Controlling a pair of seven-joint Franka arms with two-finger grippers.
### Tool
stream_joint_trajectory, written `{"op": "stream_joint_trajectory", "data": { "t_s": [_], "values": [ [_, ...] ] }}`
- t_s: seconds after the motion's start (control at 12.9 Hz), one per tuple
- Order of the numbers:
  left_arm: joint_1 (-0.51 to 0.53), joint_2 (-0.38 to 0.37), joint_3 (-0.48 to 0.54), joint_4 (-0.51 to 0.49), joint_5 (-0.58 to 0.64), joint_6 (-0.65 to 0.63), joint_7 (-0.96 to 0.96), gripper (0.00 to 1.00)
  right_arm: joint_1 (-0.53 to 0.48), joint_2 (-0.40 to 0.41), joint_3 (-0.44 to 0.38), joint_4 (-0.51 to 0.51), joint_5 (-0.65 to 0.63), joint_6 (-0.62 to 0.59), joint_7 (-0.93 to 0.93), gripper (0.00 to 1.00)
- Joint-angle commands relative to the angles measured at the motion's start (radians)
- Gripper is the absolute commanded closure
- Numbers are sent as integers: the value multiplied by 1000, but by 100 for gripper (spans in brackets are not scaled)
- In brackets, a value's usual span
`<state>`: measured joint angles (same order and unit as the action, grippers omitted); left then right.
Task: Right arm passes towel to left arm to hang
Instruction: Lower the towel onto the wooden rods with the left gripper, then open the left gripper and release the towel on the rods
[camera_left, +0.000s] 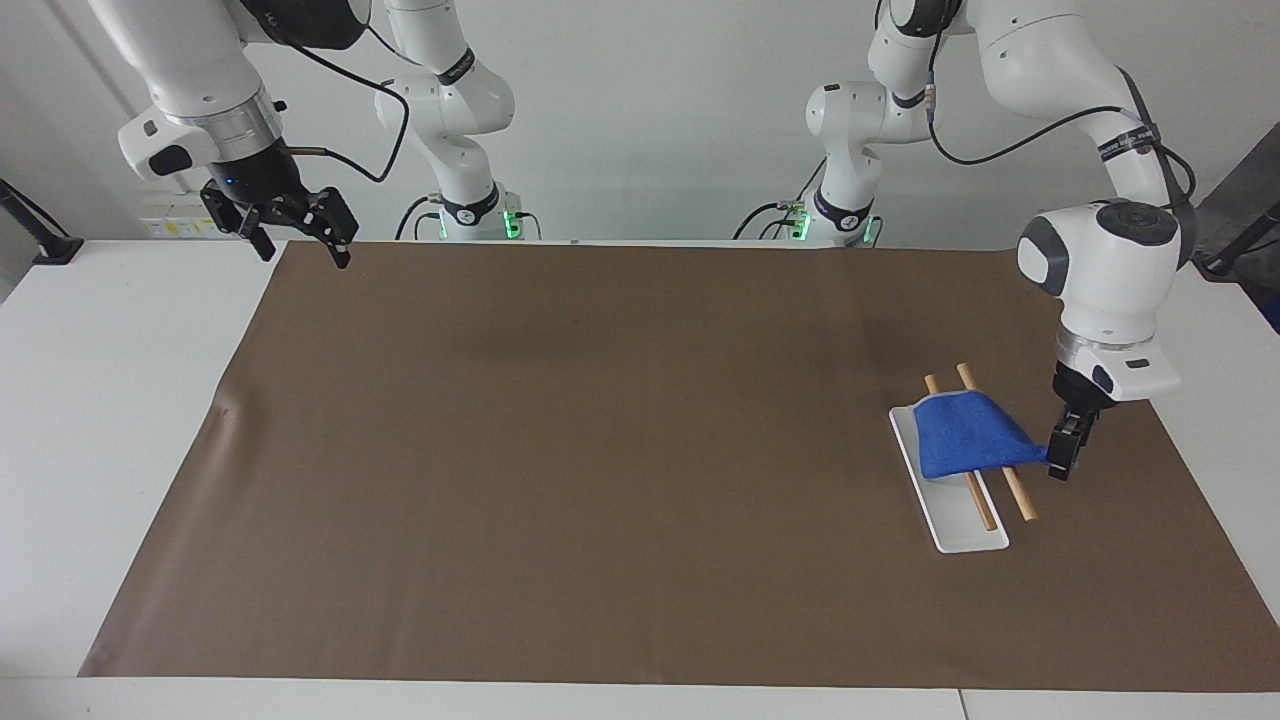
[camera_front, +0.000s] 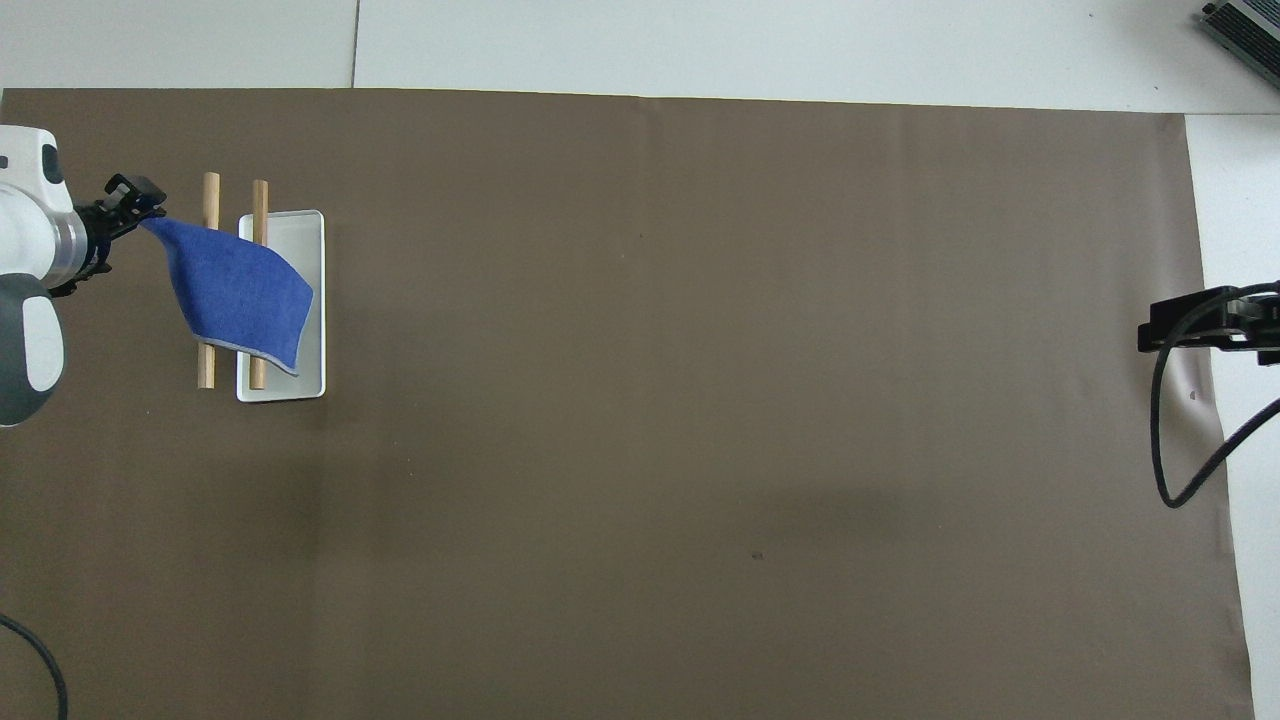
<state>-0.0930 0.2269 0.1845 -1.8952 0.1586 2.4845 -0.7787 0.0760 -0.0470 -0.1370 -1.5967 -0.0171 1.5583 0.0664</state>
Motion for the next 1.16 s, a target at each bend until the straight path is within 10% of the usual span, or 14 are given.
{"op": "stream_joint_trajectory", "data": {
  "t_s": [0.0,0.47,1.09],
  "values": [
    [24,9,1,24,4,-9,21,11,-16,-28,13,-26,19,-1,-7,0],
    [26,42,38,114,-99,-102,74,15,-16,-30,13,-26,19,-7,-11,0],
    [18,97,-16,415,-120,-643,436,21,-16,-30,13,-26,19,-7,-11,0]
  ]
}}
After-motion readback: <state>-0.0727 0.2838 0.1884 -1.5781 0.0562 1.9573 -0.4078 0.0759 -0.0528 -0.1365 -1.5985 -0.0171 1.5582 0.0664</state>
